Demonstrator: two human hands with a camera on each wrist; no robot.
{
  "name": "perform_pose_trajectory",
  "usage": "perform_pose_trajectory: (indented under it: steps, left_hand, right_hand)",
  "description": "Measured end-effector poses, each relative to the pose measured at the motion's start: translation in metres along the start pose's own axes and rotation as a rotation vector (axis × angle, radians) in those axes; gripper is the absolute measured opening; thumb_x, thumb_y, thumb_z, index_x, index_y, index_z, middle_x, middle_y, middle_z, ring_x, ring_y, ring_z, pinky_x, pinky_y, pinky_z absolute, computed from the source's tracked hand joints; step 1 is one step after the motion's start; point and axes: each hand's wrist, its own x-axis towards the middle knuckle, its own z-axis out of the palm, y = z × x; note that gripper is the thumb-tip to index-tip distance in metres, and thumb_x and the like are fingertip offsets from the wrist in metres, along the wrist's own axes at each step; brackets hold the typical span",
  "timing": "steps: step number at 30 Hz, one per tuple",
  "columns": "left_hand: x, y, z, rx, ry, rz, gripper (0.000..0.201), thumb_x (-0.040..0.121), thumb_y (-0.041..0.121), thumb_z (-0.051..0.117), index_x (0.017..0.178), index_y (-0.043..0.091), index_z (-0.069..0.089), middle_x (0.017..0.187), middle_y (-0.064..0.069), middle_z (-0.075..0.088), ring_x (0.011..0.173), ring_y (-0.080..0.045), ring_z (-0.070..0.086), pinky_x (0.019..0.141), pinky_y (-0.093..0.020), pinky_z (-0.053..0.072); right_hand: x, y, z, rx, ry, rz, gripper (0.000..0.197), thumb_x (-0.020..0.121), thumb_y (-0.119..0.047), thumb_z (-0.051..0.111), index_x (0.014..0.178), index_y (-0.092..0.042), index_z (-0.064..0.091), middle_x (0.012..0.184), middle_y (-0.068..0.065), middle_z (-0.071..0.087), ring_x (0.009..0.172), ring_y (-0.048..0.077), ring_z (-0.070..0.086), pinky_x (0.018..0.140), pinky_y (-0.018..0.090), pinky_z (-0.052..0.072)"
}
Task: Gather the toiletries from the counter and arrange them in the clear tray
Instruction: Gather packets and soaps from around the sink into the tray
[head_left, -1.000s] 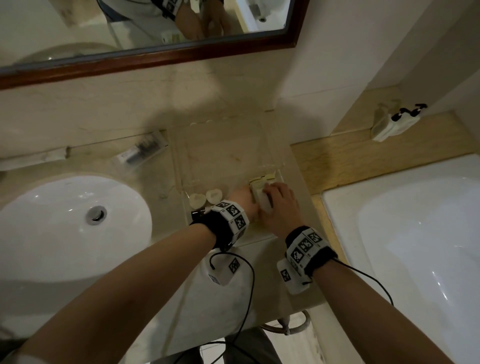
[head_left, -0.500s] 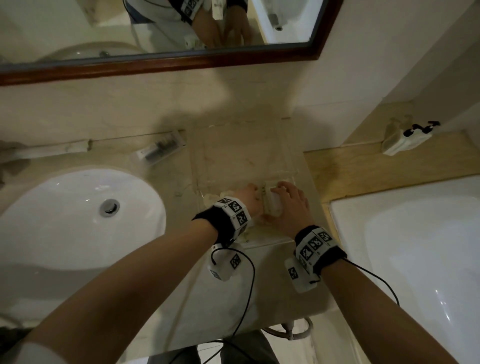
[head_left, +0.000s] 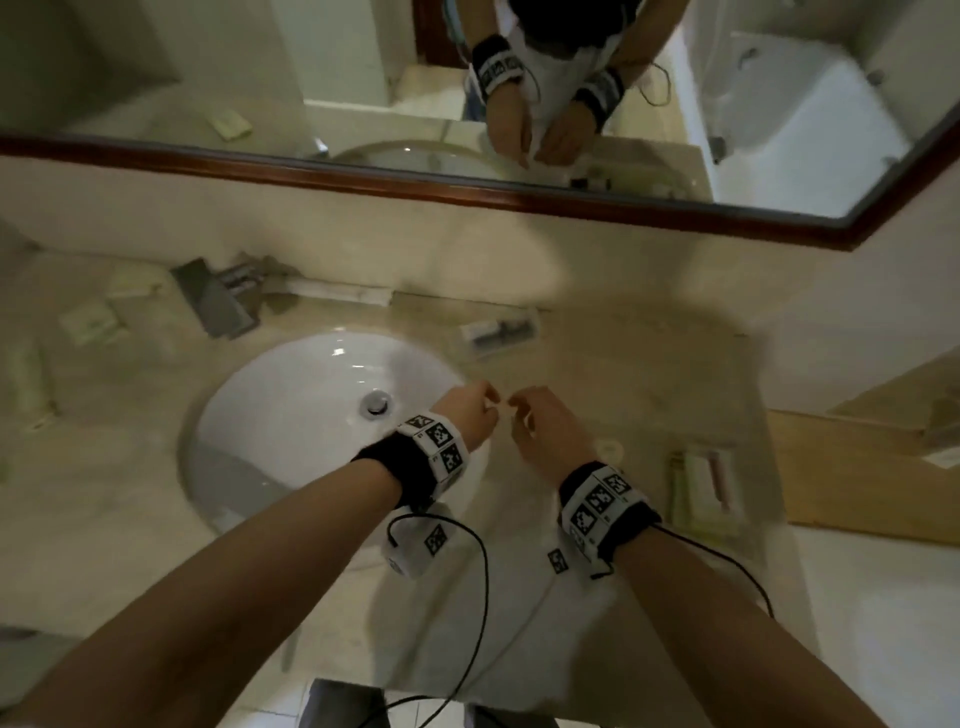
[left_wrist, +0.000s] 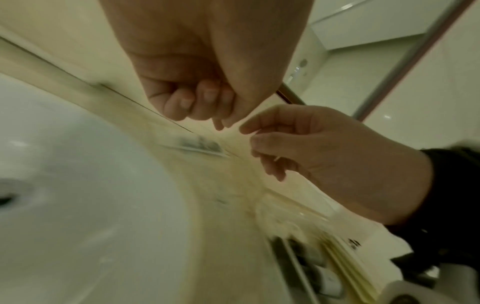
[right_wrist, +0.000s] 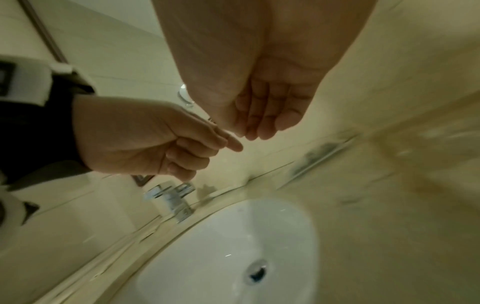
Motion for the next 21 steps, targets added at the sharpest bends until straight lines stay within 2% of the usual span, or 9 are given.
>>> perform_pose_trajectory:
  steps: [2,4,7,9,11,13,16,19,21]
  left_hand:
    - [-0.008,-0.046,-0.028,-0.041,0.09,-0.069,0.03,0.096,0.017,0.039,0.123,0.014,0.05,0.116,-0.015,0.063,0.104,-0.03,0.06,0.086,-0.031,0.045]
    - [-0.018,-0.093,-0.053,-0.115,0.147,-0.132,0.03,0.097,0.015,0.036,0.124,0.014,0.049,0.113,-0.017,0.063,0.101,-0.032,0.061,0.082,-0.033,0.046]
    - [-0.037,-0.169,-0.085,-0.159,0.198,-0.204,0.03,0.096,0.012,0.035,0.124,0.013,0.047,0.108,-0.018,0.065,0.089,-0.032,0.061,0.07,-0.031,0.045]
    - [-0.053,-0.226,-0.105,-0.168,0.222,-0.256,0.032,0.095,0.013,0.038,0.126,0.011,0.047,0.108,-0.016,0.065,0.089,-0.03,0.061,0.073,-0.032,0.048]
    - [-0.071,-0.285,-0.123,-0.208,0.229,-0.331,0.034,0.095,0.015,0.042,0.128,0.01,0.045,0.111,-0.013,0.064,0.096,-0.029,0.062,0.077,-0.031,0.048]
    - [-0.09,-0.344,-0.142,-0.238,0.258,-0.418,0.035,0.094,0.016,0.044,0.129,0.01,0.044,0.115,-0.013,0.063,0.101,-0.03,0.06,0.079,-0.031,0.046]
    - [-0.115,-0.431,-0.17,-0.186,0.341,-0.527,0.038,0.092,0.019,0.047,0.129,0.01,0.043,0.123,-0.015,0.059,0.111,-0.031,0.057,0.091,-0.034,0.045]
    - [-0.136,-0.502,-0.193,-0.009,0.401,-0.638,0.043,0.089,0.019,0.051,0.131,0.012,0.043,0.134,-0.013,0.048,0.126,-0.031,0.042,0.104,-0.04,0.036]
    - [-0.143,-0.537,-0.203,0.117,0.408,-0.656,0.048,0.087,0.022,0.054,0.133,0.013,0.042,0.137,-0.012,0.042,0.128,-0.032,0.036,0.104,-0.042,0.032]
  right_hand:
    - [0.012,-0.037,0.024,0.008,-0.08,-0.014,0.02,0.094,-0.018,0.046,0.112,-0.015,0.053,0.08,-0.004,0.054,0.076,0.017,0.052,0.072,0.03,0.045]
    - [0.026,-0.073,0.055,-0.028,-0.14,-0.045,0.018,0.095,-0.023,0.044,0.106,-0.013,0.055,0.066,-0.002,0.052,0.067,0.021,0.052,0.063,0.032,0.045]
    - [0.043,-0.13,0.108,-0.062,-0.217,-0.054,0.034,0.096,-0.032,0.042,0.089,-0.004,0.06,0.069,0.009,0.058,0.063,0.023,0.052,0.06,0.032,0.044]
    - [0.052,-0.173,0.148,-0.049,-0.271,-0.076,0.045,0.096,-0.037,0.04,0.077,-0.002,0.06,0.069,0.013,0.06,0.06,0.023,0.051,0.061,0.031,0.044]
    - [0.059,-0.215,0.193,-0.06,-0.334,-0.109,0.046,0.096,-0.039,0.039,0.07,-0.004,0.055,0.068,0.014,0.059,0.062,0.026,0.053,0.066,0.034,0.046]
    - [0.067,-0.258,0.236,-0.079,-0.375,-0.138,0.045,0.096,-0.039,0.039,0.069,-0.006,0.054,0.07,0.013,0.06,0.065,0.027,0.055,0.066,0.034,0.045]
    - [0.078,-0.318,0.294,-0.087,-0.439,-0.168,0.036,0.094,-0.034,0.042,0.069,-0.009,0.048,0.066,0.011,0.05,0.061,0.024,0.047,0.061,0.033,0.039]
    - [0.091,-0.364,0.337,-0.09,-0.458,-0.187,0.026,0.093,-0.03,0.043,0.074,-0.012,0.046,0.069,0.007,0.05,0.065,0.023,0.047,0.063,0.031,0.037]
    - [0.103,-0.386,0.355,-0.084,-0.453,-0.172,0.018,0.093,-0.028,0.044,0.085,-0.013,0.051,0.076,0.004,0.054,0.069,0.022,0.05,0.065,0.028,0.037]
